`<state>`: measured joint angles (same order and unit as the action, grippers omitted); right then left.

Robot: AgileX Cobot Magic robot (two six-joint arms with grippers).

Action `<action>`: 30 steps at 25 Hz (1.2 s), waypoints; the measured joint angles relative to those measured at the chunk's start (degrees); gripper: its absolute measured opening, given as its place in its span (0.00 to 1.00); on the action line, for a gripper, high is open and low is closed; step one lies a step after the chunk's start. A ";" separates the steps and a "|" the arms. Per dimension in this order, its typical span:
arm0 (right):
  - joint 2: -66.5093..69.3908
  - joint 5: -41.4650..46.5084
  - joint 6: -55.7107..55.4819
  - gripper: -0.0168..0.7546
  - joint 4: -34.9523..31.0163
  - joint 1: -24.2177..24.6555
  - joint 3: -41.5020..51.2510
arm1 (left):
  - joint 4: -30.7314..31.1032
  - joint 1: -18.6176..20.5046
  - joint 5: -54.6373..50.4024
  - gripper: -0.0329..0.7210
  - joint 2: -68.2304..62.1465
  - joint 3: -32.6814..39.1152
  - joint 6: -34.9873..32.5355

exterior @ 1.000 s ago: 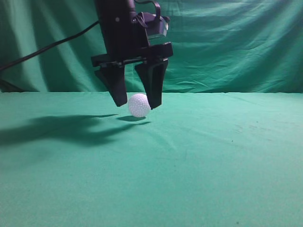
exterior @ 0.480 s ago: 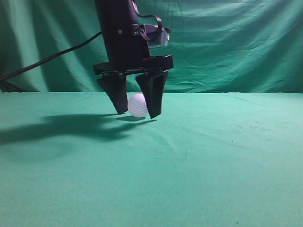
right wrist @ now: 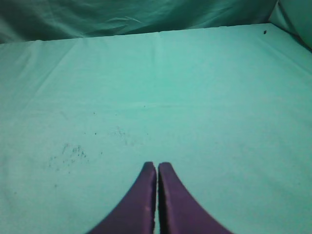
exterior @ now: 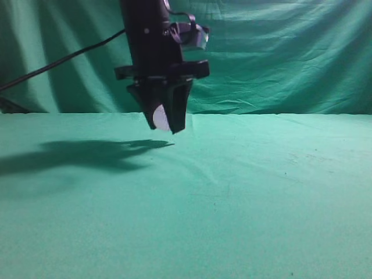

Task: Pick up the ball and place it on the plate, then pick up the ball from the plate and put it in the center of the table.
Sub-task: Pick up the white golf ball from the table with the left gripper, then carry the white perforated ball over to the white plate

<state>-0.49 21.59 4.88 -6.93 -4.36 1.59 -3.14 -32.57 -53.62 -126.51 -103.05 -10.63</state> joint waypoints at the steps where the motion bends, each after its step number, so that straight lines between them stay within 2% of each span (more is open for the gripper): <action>1: 0.00 0.00 0.00 0.02 0.00 0.00 0.00 | 0.00 0.00 -0.59 0.45 0.00 -1.10 0.00; 8: 0.00 0.00 0.00 0.02 0.00 0.00 0.00 | 0.10 0.00 -7.40 0.45 0.97 -9.43 3.41; 21: 0.00 0.00 0.00 0.02 0.00 0.00 0.00 | 1.39 0.00 -15.42 0.45 16.69 -9.85 6.25; 25: 0.00 -0.11 0.00 0.02 -0.16 0.00 0.00 | 4.58 0.00 -16.97 0.45 20.54 -9.85 8.80; 27: 0.00 -1.67 -0.28 0.02 -2.14 0.00 0.00 | 6.78 0.00 -16.69 0.45 23.12 -7.91 9.88; 30: 0.00 -8.14 -2.04 0.02 -11.48 0.00 0.09 | 8.62 0.00 -13.90 0.45 28.77 0.54 11.21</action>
<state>-0.49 13.45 2.84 -18.41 -4.36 1.67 5.48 -32.57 -67.51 -97.74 -102.52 0.58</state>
